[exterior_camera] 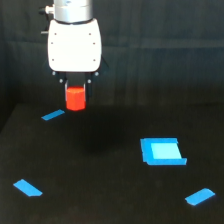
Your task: Pick up the red object from the table
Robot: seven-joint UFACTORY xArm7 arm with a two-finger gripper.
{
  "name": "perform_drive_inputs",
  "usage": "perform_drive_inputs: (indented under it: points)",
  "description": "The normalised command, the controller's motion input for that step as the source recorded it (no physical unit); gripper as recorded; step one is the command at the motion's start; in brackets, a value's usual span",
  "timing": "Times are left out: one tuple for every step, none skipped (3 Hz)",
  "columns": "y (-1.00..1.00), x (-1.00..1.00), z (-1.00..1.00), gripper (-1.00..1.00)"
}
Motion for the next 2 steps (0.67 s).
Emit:
perform_drive_inputs:
  points:
    - [0.05,-0.03,0.14,-0.9]
    - [-0.05,-0.03,0.16,-0.91]
